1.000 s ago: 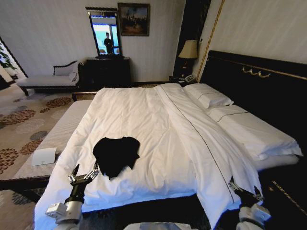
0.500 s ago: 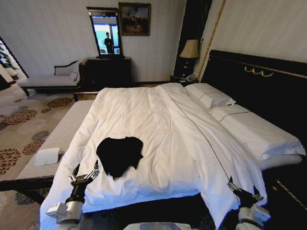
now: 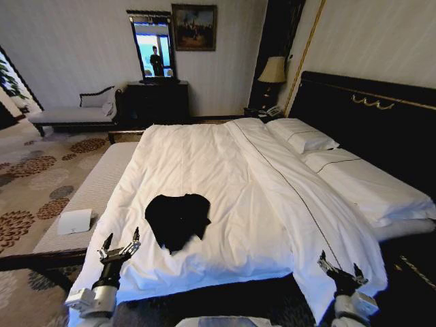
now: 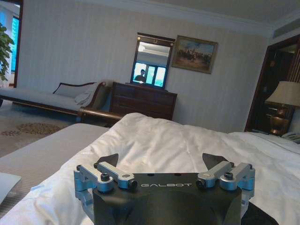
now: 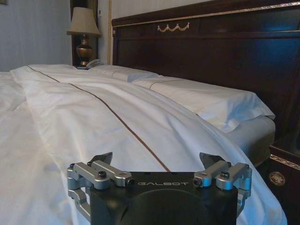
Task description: Fold the clothes on the bed.
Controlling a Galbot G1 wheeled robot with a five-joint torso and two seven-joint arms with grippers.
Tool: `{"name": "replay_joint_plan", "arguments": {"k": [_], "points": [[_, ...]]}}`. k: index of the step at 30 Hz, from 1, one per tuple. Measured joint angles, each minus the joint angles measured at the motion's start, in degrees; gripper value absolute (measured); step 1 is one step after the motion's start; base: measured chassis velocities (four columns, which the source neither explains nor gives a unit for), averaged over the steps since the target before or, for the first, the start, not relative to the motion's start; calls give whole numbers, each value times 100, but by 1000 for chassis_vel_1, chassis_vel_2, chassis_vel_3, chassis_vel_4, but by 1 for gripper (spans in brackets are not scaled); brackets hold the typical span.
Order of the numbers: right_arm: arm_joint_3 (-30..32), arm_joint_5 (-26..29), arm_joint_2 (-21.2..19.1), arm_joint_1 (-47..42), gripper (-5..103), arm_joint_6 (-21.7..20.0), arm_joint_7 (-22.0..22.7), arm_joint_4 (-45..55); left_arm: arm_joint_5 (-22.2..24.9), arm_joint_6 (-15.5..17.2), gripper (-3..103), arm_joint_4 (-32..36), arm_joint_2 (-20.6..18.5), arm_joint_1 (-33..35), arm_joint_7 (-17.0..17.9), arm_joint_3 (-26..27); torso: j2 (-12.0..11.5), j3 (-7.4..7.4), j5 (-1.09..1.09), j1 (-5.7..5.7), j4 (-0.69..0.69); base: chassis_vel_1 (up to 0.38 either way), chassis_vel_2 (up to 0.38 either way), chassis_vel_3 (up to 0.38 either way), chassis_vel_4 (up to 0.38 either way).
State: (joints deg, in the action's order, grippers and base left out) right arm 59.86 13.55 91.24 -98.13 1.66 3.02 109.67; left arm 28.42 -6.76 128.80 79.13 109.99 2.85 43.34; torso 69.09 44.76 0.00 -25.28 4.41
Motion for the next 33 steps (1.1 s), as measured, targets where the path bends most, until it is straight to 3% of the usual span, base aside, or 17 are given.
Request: {"name": "replay_joint_plan", "arguments": {"k": [33], "points": [[-111, 79, 60, -63, 100, -56, -56, 44, -30, -22, 100, 56, 35, 49, -6, 16, 0, 0, 0, 0, 0, 28, 28, -28, -26]]}}
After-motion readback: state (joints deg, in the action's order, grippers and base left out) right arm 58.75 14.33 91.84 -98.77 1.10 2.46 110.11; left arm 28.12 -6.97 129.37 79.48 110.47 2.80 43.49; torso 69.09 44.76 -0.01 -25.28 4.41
